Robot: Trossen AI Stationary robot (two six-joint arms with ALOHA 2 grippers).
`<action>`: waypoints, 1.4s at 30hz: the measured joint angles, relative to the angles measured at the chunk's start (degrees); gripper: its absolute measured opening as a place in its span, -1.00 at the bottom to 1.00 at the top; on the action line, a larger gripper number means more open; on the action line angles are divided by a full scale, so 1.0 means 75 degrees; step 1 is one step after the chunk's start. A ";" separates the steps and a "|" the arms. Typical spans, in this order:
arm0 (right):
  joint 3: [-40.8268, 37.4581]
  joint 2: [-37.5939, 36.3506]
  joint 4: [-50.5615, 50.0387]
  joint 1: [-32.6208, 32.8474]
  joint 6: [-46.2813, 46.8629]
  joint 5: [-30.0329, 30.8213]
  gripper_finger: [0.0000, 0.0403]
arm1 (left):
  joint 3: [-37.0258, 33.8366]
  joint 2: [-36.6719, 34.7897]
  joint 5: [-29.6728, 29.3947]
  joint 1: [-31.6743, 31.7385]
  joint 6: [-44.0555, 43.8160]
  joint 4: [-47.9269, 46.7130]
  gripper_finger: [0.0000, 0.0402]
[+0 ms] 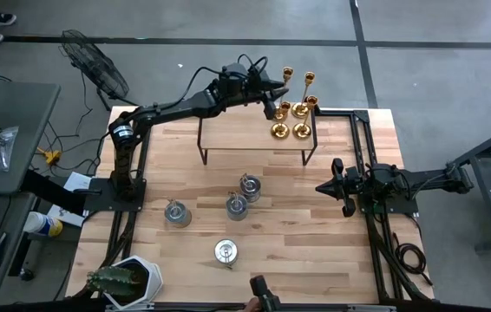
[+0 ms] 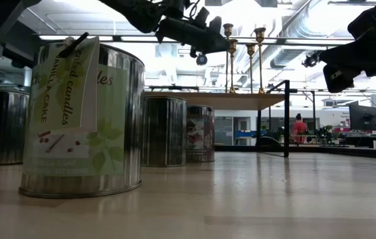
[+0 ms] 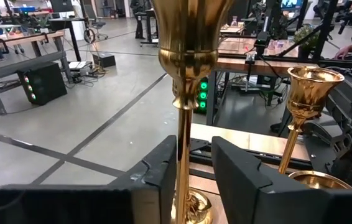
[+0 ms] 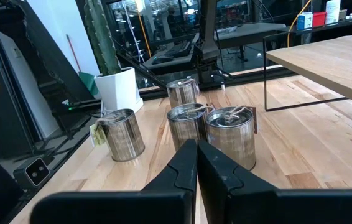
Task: Pick & Place candle stick holders
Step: Put the gold candle holder on the shelf aligned with the other candle holder, then put the orange scented candle on the shelf
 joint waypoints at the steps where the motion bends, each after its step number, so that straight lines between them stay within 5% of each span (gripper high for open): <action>1: 0.0001 -0.0002 0.0000 -0.0003 0.0000 -0.0003 -0.98 | 0.0000 0.0000 0.0000 0.0000 0.0000 0.0000 -0.48; 21: 0.0001 -0.0002 0.0000 -0.0003 0.0000 0.0000 -0.98 | 0.0006 -0.0009 -0.0056 0.0006 0.0000 0.0000 0.08; 28: -0.0002 -0.0002 0.0000 0.0000 0.0000 -0.0003 -0.98 | -0.0219 -0.0287 -0.0055 0.0055 0.0015 -0.0006 0.10; 42: -0.0002 0.0001 0.0000 -0.0002 -0.0003 -0.0003 -0.98 | -0.2198 -0.2008 -0.0144 0.0209 0.0009 -0.0087 0.10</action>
